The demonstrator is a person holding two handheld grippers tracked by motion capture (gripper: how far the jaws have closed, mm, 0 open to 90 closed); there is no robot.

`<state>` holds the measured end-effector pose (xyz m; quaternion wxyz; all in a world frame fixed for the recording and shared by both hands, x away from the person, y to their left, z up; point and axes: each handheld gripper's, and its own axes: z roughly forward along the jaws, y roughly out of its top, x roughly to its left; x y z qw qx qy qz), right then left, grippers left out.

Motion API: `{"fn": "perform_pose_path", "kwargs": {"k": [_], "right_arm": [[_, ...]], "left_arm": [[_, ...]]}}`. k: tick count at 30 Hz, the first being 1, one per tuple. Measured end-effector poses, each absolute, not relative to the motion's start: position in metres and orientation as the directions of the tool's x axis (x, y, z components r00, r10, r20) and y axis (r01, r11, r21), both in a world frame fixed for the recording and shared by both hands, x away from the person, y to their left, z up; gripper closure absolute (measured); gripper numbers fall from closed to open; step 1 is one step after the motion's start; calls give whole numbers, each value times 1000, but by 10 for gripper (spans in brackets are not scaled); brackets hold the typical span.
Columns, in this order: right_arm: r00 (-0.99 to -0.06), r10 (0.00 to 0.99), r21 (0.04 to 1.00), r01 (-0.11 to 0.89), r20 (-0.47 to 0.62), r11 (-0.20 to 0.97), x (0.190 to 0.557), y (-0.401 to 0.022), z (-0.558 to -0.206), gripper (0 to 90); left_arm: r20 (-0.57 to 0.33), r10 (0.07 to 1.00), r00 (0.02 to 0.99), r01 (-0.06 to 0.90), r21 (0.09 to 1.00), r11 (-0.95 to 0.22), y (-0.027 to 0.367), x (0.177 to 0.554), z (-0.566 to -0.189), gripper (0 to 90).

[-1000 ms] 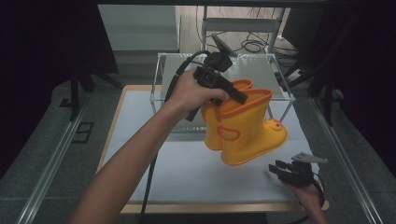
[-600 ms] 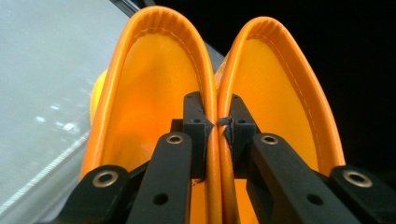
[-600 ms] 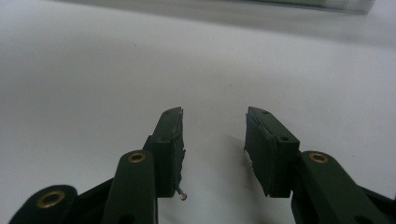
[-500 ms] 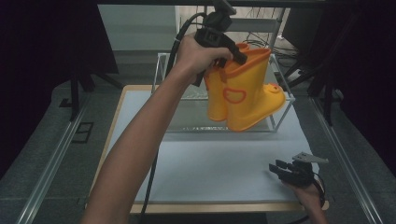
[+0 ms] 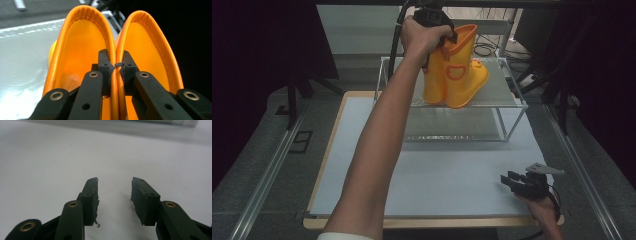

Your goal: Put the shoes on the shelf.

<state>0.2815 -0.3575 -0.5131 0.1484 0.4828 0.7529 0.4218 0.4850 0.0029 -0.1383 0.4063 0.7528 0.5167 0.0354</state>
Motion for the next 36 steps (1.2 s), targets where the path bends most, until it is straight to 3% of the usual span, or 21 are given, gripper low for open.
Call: {"fn": "perform_pose_path", "kwargs": {"k": [11,29,31,34,36], "right_arm": [[-481,856,777,607,188,170,281,-357,-512,565],[-483,857,772,610,183,179,282,-355,-514,564],[-482,857,771,611,183,179,282,-355,-514,564],[-482,857,770,613,185,179,282,-354,-514,564],[-484,856,769,612,184,181,282,-354,-515,564]], "left_arm": [[-366,861,353,768,639,-43,15,509,-157,823],[-349,887,303,780,625,-21,29,521,-176,811],[-353,880,317,776,630,-27,28,520,-174,708],[-369,869,330,757,654,-10,30,518,-170,673],[-383,855,350,742,671,-3,31,515,-163,600]]}}
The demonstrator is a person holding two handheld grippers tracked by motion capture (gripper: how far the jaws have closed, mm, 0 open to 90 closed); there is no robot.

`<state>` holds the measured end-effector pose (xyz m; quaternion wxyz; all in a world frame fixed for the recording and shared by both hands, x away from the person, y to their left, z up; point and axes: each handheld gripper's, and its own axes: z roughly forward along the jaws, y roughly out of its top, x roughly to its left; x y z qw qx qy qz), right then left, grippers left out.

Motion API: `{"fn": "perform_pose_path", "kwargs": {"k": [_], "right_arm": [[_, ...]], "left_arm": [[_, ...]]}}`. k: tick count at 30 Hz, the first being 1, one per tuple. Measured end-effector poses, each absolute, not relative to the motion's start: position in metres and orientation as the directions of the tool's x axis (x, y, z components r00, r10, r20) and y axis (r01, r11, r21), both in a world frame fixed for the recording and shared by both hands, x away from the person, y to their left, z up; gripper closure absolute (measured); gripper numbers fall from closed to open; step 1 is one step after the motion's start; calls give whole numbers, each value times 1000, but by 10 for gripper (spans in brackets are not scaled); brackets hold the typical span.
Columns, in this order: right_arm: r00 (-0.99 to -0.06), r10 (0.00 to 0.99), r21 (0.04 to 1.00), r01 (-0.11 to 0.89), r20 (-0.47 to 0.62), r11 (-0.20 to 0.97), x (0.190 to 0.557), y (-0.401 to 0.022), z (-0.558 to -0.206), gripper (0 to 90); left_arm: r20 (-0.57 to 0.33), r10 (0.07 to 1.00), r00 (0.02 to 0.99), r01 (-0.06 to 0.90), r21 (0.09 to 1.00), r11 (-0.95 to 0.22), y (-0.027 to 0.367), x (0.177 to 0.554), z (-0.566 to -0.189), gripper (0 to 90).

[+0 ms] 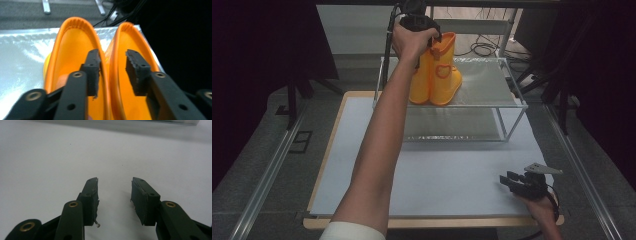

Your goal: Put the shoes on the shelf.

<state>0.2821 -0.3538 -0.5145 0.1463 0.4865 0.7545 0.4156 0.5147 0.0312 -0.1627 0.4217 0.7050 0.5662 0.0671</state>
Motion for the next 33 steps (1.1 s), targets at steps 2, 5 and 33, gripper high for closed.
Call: {"fn": "perform_pose_path", "kwargs": {"k": [2,5,33], "right_arm": [[-485,855,770,612,181,184,282,-353,-515,563],[-486,855,769,612,183,183,282,-352,-514,563],[-483,861,777,600,162,190,279,-350,-511,561]], "left_arm": [[-376,851,367,730,684,-13,31,511,-157,569],[-384,829,406,711,702,-23,33,503,-149,558],[-296,701,649,611,752,-248,114,404,-176,900]]}}
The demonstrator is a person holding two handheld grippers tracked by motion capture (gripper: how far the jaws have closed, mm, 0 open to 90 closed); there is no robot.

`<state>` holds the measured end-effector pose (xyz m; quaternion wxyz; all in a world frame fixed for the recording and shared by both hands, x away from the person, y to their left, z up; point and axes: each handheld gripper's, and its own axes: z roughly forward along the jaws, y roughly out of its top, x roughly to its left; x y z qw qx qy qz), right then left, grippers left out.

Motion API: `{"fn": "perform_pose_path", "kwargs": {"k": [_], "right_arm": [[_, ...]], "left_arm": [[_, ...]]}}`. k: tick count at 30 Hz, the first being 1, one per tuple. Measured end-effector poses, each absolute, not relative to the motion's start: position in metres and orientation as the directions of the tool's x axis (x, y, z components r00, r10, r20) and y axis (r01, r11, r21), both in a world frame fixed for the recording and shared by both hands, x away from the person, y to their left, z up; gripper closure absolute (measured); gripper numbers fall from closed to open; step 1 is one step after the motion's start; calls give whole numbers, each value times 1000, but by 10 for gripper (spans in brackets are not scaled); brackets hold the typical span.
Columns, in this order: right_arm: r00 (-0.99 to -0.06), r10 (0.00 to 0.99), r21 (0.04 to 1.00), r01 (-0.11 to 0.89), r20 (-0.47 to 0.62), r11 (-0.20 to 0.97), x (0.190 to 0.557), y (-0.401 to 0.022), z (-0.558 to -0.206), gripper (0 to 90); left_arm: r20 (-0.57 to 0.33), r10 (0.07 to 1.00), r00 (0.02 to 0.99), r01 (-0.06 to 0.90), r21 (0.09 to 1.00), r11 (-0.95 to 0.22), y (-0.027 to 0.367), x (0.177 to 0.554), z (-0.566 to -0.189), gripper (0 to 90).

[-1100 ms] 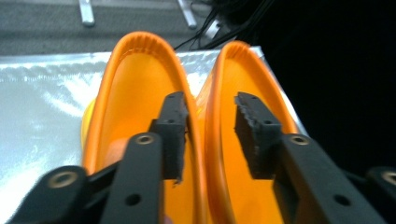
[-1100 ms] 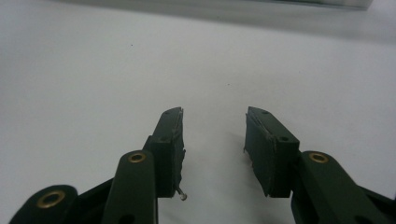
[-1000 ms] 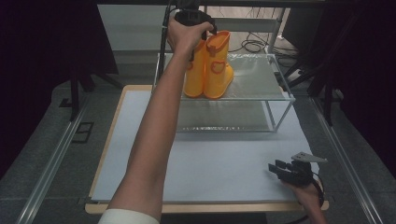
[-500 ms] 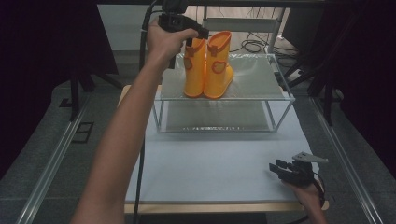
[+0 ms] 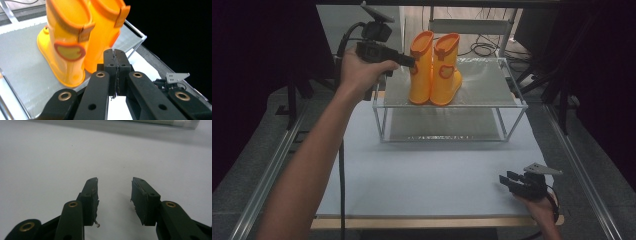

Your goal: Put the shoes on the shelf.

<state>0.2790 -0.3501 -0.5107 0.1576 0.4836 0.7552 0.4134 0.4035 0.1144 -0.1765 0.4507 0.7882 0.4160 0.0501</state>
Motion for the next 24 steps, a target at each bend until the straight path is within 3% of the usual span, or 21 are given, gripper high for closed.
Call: {"fn": "perform_pose_path", "kwargs": {"k": [12,24], "right_arm": [[-484,861,776,599,153,199,279,-349,-511,561],[-480,863,776,600,157,192,278,-351,-510,561]], "left_arm": [[-285,722,630,633,727,-266,132,397,-221,900],[-288,772,566,677,697,-236,140,414,-259,900]]}}
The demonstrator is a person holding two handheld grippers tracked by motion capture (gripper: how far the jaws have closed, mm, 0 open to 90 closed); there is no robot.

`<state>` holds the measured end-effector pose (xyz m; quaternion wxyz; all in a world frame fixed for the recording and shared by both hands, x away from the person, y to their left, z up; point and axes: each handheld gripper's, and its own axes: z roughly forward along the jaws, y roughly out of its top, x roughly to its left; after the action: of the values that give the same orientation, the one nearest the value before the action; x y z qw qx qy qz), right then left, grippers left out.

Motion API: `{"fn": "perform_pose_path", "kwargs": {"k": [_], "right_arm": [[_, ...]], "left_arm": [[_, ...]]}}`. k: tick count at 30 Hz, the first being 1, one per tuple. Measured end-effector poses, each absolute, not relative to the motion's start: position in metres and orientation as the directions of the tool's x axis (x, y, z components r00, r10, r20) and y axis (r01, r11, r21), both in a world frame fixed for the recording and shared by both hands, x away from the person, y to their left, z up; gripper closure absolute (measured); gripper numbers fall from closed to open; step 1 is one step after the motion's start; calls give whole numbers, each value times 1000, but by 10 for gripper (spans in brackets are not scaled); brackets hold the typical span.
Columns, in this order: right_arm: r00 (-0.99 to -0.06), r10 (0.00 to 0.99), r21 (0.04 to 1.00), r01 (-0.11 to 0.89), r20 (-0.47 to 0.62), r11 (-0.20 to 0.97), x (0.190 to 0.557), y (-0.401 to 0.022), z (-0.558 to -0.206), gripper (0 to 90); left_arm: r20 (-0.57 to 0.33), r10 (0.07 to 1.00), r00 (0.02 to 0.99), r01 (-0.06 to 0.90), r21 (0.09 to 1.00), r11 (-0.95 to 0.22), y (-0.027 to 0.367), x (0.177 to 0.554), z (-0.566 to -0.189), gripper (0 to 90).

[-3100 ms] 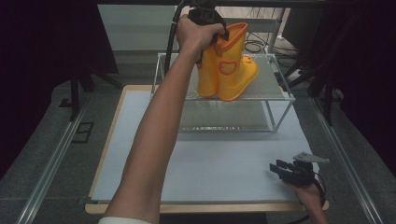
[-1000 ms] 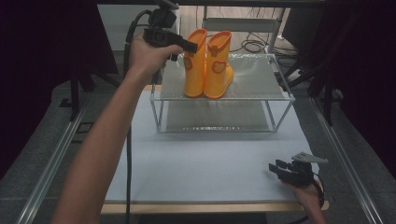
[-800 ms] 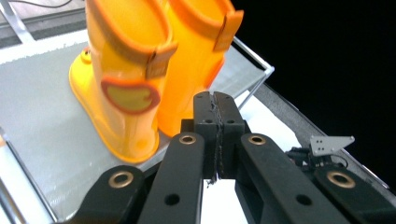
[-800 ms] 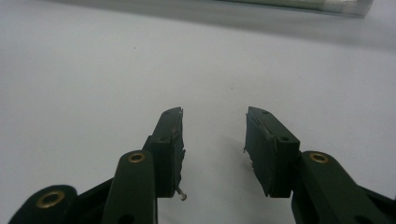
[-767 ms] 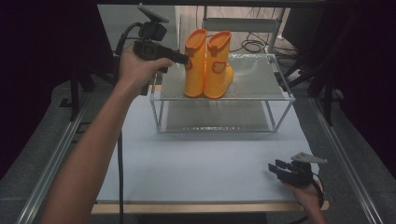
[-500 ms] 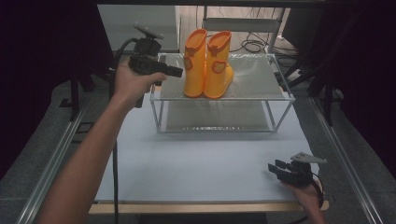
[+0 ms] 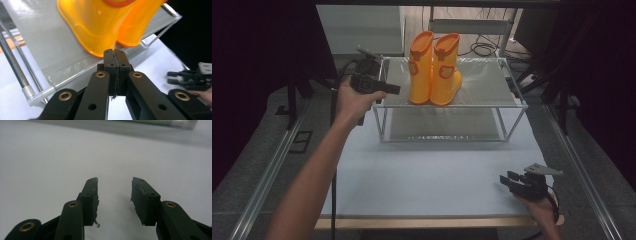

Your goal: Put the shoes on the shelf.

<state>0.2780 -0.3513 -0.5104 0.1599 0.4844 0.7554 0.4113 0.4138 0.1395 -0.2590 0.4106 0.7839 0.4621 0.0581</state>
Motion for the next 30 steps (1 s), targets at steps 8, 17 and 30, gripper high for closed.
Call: {"fn": "perform_pose_path", "kwargs": {"k": [8,17,30], "right_arm": [[-471,867,776,603,162,183,277,-354,-511,561],[-473,865,781,599,165,178,280,-354,-513,561],[-466,868,779,604,172,170,278,-357,-513,562]], "left_arm": [[-298,792,533,707,671,-223,137,431,-286,900],[-300,803,514,719,661,-213,133,447,-302,900],[-306,811,498,730,653,-202,123,458,-312,900]]}}
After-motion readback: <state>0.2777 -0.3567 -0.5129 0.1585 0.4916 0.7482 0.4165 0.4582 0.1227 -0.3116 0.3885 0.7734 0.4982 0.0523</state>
